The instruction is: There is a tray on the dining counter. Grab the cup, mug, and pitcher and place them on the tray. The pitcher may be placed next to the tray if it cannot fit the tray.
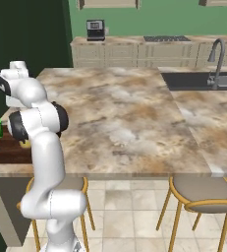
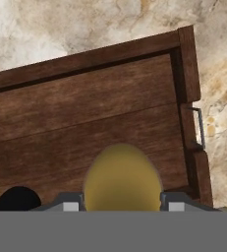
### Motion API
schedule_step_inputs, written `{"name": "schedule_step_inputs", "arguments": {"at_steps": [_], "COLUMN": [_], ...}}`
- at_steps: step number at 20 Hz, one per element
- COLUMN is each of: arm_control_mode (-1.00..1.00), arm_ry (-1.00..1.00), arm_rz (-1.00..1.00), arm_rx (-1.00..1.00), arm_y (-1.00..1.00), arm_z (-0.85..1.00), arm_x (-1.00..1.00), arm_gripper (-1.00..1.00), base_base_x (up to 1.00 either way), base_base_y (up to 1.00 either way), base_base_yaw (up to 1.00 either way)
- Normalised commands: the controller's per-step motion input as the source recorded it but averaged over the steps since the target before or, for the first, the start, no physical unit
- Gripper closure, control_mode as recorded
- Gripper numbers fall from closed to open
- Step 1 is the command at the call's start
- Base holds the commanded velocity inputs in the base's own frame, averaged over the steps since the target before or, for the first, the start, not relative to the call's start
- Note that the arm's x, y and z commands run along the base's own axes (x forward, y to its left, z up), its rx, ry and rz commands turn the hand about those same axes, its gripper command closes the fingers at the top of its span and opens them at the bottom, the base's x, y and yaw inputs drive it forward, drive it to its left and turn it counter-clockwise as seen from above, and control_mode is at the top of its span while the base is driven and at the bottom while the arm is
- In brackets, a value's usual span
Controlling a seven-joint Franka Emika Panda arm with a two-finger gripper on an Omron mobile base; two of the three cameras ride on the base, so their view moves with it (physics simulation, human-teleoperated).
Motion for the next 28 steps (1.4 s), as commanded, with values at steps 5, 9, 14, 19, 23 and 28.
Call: {"name": "schedule_step_inputs", "arguments": {"at_steps": [5,9,14,19,23,28], "arm_control_mode": [-1.0,-1.0,-1.0,-1.0,-1.0,-1.0], "arm_ry": [0.0,0.0,0.0,0.0,0.0,0.0], "arm_rz": [0.0,0.0,0.0,0.0,0.0,0.0], "arm_rx": [0.0,0.0,0.0,0.0,0.0,0.0], "arm_y": [0.0,0.0,0.0,0.0,0.0,0.0], "arm_z": [-0.15,-0.13,-0.18,-0.19,-0.05,0.0], "arm_x": [0.0,0.0,0.0,0.0,0.0,0.0], "arm_gripper": [1.0,1.0,1.0,1.0,1.0,1.0], "base_base_x": [0.0,0.0,0.0,0.0,0.0,0.0], "base_base_y": [0.0,0.0,0.0,0.0,0.0,0.0], "base_base_yaw": [0.0,0.0,0.0,0.0,0.0,0.0]}}
